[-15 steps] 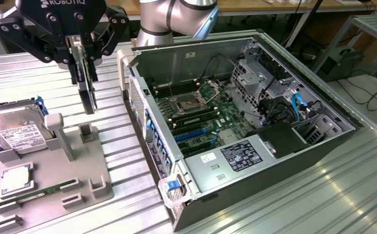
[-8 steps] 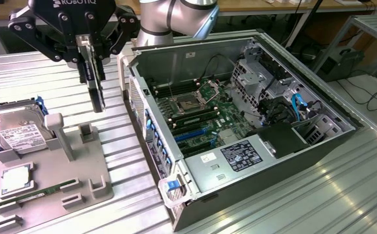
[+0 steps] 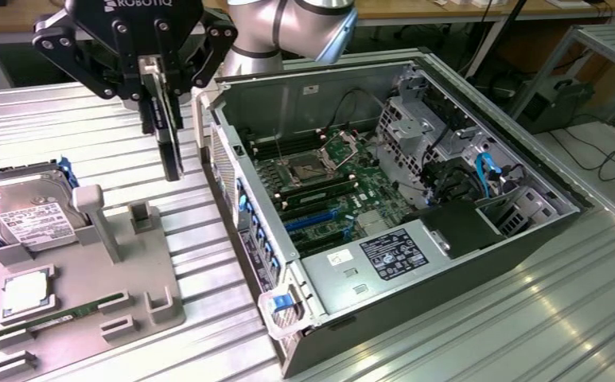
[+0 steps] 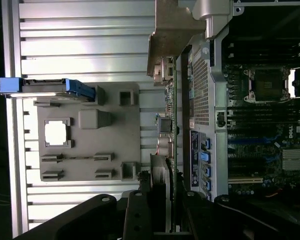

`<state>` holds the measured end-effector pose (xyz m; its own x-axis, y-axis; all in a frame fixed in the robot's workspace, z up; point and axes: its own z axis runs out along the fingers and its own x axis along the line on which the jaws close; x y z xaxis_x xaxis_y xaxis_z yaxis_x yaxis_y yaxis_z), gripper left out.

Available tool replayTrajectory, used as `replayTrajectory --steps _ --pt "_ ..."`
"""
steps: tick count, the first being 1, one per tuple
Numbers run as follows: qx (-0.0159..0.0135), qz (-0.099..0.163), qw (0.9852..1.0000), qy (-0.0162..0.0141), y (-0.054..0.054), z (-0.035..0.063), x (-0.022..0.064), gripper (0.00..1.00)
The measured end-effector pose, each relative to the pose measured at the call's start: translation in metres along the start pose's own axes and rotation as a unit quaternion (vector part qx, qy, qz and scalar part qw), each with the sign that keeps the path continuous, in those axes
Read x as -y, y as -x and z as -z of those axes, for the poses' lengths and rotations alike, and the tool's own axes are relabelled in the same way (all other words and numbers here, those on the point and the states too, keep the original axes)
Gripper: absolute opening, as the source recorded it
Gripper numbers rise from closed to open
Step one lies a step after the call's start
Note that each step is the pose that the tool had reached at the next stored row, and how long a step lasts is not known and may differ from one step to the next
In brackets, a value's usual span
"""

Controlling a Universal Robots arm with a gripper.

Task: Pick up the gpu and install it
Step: 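Pick up the gpu and move the gpu toward the slot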

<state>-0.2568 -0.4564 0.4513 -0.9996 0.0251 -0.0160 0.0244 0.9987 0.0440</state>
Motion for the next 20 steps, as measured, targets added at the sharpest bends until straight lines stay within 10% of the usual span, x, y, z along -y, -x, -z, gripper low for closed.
replayTrajectory --steps 20 --pt "0.0 0.0 1.0 0.0 0.025 -0.0005 -0.0006 0.28"
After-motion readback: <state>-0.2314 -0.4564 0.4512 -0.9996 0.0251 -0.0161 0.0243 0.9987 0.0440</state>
